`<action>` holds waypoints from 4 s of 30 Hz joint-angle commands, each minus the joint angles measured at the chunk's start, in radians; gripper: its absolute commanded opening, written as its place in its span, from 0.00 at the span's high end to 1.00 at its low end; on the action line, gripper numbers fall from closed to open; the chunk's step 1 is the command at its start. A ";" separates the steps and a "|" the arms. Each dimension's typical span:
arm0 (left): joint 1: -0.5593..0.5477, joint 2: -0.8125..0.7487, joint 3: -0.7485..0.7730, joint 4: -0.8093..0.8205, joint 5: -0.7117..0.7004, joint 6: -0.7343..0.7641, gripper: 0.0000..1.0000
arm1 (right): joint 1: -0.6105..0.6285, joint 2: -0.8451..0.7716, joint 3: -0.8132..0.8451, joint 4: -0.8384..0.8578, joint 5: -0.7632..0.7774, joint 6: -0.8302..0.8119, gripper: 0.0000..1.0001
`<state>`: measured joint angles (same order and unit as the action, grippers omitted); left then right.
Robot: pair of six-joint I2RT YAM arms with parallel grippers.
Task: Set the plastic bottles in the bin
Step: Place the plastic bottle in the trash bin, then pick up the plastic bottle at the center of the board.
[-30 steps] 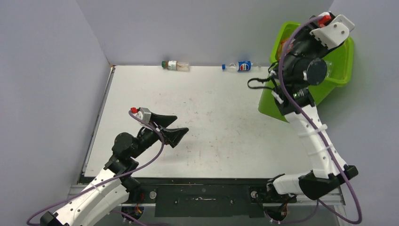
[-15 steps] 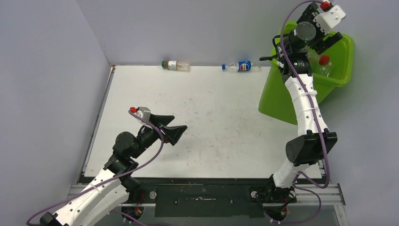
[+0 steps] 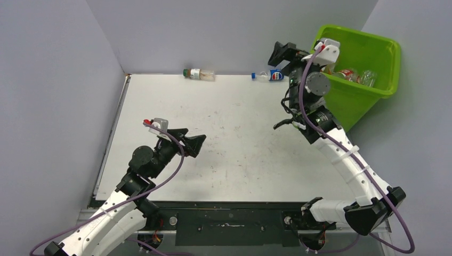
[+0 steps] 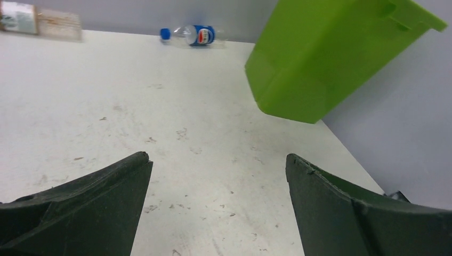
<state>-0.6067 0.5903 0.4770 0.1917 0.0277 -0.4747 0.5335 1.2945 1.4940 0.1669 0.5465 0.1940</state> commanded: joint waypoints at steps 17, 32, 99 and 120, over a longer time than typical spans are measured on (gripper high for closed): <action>0.315 0.533 0.257 0.081 -0.164 -0.572 0.04 | 0.095 0.278 -0.466 0.221 -0.277 0.382 0.10; 0.373 1.525 1.009 0.166 -0.228 -0.844 0.04 | 0.278 -0.183 -0.952 0.126 -0.286 0.421 0.10; 0.373 2.262 1.754 0.315 -0.413 -1.072 1.00 | 0.202 -0.277 -0.943 0.033 -0.216 0.303 0.10; 0.460 1.028 0.478 0.702 0.225 -0.666 1.00 | 0.232 -0.299 -0.746 -0.067 -0.482 0.288 0.10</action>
<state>-0.1745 1.8526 1.0172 0.9005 -0.0147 -1.3678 0.7586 1.0122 0.6689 0.1047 0.1516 0.4866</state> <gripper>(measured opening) 0.401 0.897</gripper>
